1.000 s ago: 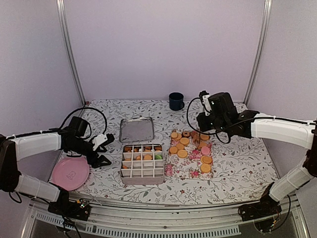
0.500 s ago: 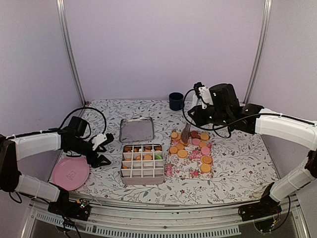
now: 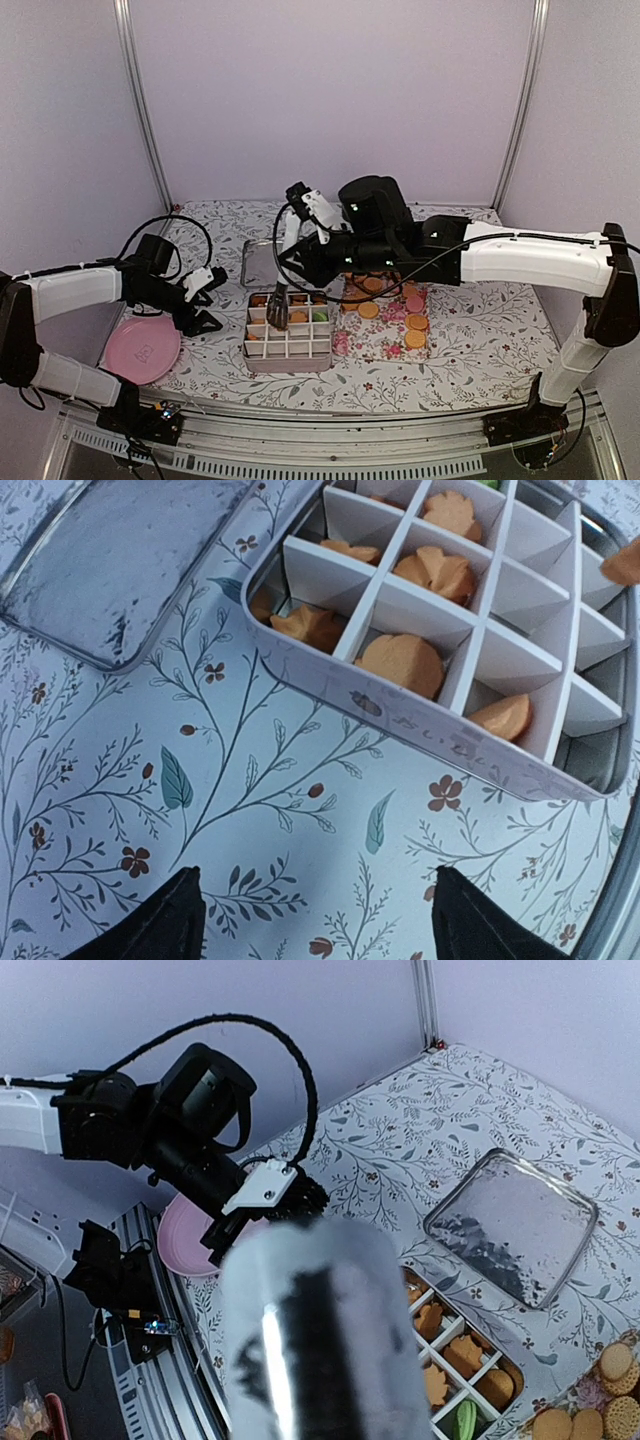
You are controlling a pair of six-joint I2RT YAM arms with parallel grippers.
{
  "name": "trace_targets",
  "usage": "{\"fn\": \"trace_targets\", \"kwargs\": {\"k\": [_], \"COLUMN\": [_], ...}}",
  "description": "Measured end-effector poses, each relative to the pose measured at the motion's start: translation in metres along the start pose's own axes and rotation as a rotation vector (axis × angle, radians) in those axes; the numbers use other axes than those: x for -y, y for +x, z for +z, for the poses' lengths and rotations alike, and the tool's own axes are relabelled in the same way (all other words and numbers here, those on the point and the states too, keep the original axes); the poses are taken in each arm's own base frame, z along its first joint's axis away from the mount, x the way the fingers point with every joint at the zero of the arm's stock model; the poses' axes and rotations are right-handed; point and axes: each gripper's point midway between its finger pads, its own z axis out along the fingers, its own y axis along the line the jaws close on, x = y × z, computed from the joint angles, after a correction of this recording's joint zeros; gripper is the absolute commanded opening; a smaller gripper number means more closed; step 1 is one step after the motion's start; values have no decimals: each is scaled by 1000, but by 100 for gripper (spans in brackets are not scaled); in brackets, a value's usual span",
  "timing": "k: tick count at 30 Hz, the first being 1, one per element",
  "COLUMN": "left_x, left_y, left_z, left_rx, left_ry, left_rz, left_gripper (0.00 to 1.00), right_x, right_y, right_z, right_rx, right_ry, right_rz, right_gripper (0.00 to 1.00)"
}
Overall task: Pack the cookies
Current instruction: Place the fake cookies in the empty pocket of the box.
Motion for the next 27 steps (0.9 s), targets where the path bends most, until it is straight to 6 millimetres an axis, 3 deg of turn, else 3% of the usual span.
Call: {"fn": "trace_targets", "kwargs": {"k": [6,25,27], "left_x": [0,2,2], "left_y": [0,-1,-1], "left_z": [0,0,0], "left_rx": [2,6,7], "left_ry": [3,9,9], "left_rz": [0,0,-1], "left_gripper": [79,79,79], "right_x": [-1,-4,-2], "right_y": [39,30,35], "right_z": [29,37,41], "right_rx": [-101,-72,-83], "right_ry": [-18,-25,-21], "right_rz": [2,-3,-4], "right_gripper": [0,0,6]}}
